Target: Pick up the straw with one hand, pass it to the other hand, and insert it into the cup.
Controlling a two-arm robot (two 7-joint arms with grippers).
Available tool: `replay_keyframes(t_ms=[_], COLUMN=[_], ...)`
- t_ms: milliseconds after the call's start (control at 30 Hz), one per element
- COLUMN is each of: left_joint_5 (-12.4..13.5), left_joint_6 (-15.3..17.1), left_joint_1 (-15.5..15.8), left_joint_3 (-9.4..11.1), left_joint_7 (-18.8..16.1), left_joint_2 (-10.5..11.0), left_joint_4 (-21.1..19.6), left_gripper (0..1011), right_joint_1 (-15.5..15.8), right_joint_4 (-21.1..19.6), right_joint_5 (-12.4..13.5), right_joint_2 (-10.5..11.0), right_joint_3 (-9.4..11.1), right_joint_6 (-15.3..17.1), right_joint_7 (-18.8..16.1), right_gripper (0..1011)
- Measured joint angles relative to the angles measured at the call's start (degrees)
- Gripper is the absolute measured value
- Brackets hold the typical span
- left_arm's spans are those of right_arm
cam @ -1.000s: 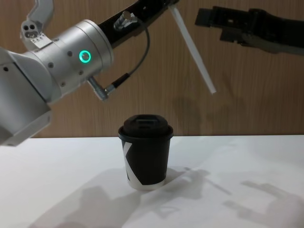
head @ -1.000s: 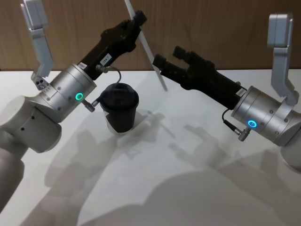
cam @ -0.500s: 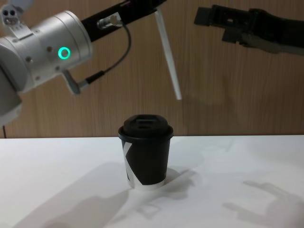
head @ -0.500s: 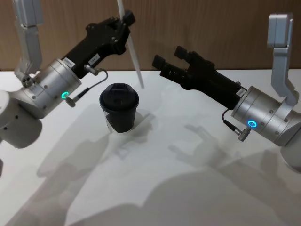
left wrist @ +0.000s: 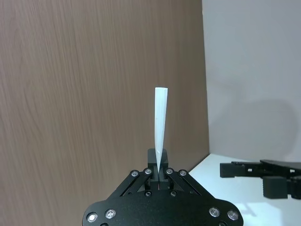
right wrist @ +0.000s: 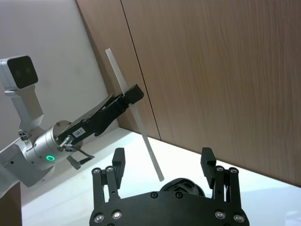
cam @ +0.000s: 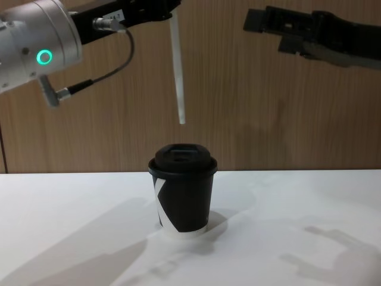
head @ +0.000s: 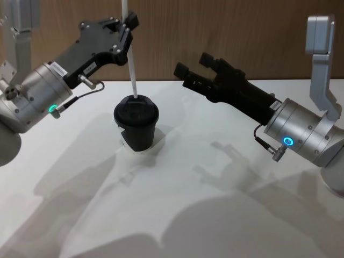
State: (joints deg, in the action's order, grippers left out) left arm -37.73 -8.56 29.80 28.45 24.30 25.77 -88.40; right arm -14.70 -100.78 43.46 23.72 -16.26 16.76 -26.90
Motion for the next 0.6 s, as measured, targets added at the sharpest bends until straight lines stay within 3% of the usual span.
replay_keyframes(t_ms=[600], left_joint_5=[2.37], left_joint_6=[1.14], left_joint_1=[-1.08], left_joint_3=[-0.01], left_joint_7=[-0.06], left_joint_2=[1.28], left_joint_4=[-1.13], left_gripper=[2], right_joint_1=[0.00], right_joint_4=[0.00], right_joint_5=[0.00], right_joint_2=[0.00], right_joint_3=[0.00], right_joint_6=[0.00], right_joint_7=[0.00], right_gripper=[1001])
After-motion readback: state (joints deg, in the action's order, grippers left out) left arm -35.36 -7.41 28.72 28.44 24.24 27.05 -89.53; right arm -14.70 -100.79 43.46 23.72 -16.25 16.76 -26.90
